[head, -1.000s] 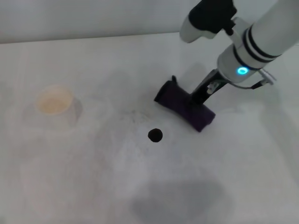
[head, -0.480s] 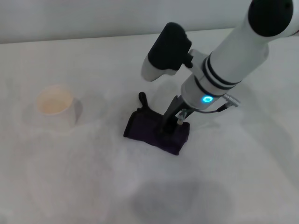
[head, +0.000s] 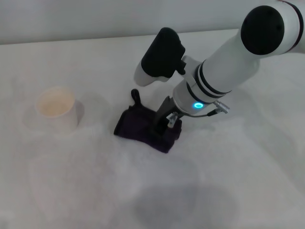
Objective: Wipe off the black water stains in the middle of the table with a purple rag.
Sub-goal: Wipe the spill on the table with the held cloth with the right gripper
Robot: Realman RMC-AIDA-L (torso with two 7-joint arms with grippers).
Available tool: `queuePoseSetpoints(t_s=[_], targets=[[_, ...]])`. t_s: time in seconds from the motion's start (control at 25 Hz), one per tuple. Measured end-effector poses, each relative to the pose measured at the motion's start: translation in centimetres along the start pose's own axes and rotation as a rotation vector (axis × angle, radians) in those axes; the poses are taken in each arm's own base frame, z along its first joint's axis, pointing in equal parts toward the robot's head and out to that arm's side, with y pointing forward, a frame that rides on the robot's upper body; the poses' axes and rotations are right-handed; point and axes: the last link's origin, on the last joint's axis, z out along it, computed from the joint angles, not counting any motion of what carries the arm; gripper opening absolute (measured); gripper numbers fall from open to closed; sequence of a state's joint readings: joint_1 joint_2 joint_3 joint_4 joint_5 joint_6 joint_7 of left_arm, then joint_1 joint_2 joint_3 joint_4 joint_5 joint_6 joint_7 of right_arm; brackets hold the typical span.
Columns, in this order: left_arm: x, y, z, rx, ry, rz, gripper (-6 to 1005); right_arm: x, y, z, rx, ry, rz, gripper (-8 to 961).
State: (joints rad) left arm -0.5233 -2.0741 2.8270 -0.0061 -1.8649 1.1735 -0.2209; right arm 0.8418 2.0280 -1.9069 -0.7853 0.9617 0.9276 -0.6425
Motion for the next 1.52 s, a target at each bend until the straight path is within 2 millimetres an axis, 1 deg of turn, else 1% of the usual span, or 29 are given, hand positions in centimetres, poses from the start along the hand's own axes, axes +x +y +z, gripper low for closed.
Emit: queuePoseSetpoints(t_s=[0.32, 0.56, 0.68, 0.92, 1.04, 1.12, 1.2, 1.24, 1.28, 1.36, 1.52], targets=[[0.0, -0.3, -0.2, 0.010, 0.000, 0.000, 879, 0.4, -1.7, 0.0, 0.059, -0.016, 0.059, 90], [0.0, -0.4, -0.3, 0.015, 0.002, -0.001, 879, 1.7, -2.4, -0.7, 0.059, 0.036, 0.093, 89], [0.0, -0.4, -0.2, 0.014, 0.002, 0.001, 879, 1.9, -2.0, -1.0, 0.032, 0.061, 0.084, 88], [0.1, -0.2, 0.0, 0.009, 0.005, 0.000, 879, 1.9, 0.1, -1.1, -0.054, 0.107, 0.018, 88], [0.1, -0.1, 0.0, 0.007, 0.004, -0.003, 880, 1.4, 1.0, -0.6, -0.074, 0.086, -0.004, 87], [0.0, -0.2, -0.1, 0.010, 0.004, -0.003, 880, 0.9, 1.1, -0.4, -0.068, 0.055, -0.007, 87], [0.0, -0.2, -0.1, 0.011, 0.003, -0.003, 880, 0.2, 0.7, -0.2, -0.038, 0.003, -0.001, 87], [0.0, -0.3, -0.1, 0.012, 0.003, -0.003, 880, -0.1, 0.2, -0.1, -0.008, -0.030, 0.008, 88], [0.0, -0.3, -0.1, 0.012, 0.003, -0.003, 880, -0.1, 0.2, -0.1, -0.008, -0.030, 0.008, 90], [0.0, -0.3, -0.2, 0.013, 0.001, -0.003, 880, -0.1, -0.5, 0.0, 0.023, -0.055, 0.028, 93], [-0.1, -0.4, -0.3, 0.015, -0.001, -0.003, 880, 0.4, -2.6, -0.5, 0.078, -0.086, 0.100, 99]])
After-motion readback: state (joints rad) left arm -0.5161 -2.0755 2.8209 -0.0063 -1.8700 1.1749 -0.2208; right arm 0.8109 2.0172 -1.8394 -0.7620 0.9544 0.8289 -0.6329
